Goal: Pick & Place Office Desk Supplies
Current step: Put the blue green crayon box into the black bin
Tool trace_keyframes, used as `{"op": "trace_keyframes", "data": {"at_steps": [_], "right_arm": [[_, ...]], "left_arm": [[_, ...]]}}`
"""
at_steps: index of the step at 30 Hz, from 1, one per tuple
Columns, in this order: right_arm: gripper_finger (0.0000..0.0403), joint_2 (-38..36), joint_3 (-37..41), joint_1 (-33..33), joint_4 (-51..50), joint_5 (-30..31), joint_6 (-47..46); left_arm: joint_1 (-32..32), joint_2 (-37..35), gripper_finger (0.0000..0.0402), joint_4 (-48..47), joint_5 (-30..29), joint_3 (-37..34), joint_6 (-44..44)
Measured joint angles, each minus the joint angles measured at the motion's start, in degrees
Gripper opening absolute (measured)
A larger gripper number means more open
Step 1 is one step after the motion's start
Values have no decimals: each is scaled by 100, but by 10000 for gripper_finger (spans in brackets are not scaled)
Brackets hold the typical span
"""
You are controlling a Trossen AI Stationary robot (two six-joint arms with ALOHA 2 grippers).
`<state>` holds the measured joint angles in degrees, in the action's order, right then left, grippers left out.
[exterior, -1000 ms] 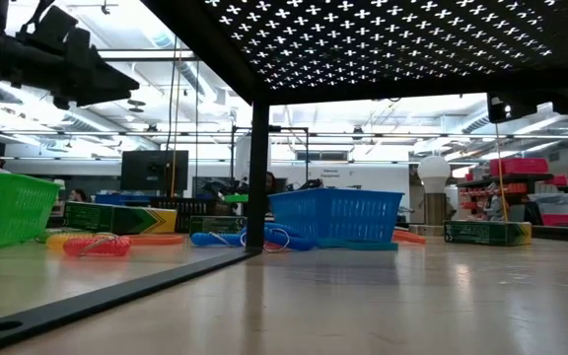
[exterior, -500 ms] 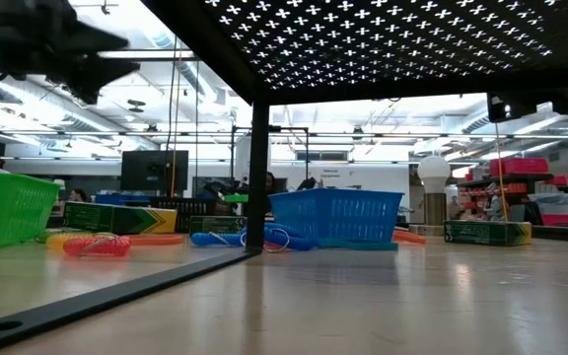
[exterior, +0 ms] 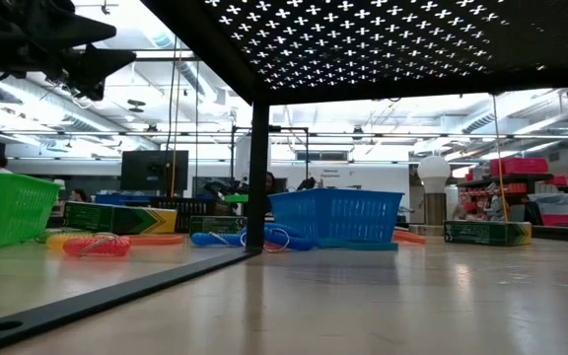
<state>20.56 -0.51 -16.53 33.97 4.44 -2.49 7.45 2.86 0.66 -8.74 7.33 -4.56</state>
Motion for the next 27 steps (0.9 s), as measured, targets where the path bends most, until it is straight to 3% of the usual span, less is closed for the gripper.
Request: {"op": "trace_keyframes", "data": {"at_steps": [10,13,22,27], "right_arm": [[156,2,0,4,302,605,-959],[156,3,0,-3,300,471,-889],[156,6,0,4,92,1347,-257],[156,1,0,6,248,1345,-273]], "left_arm": [[6,469,227,4,155,0,-169],[6,662,227,49,102,0,-223],[3,1331,227,385,-162,-2,-309],[1,1623,227,923,-176,-2,-276]]}}
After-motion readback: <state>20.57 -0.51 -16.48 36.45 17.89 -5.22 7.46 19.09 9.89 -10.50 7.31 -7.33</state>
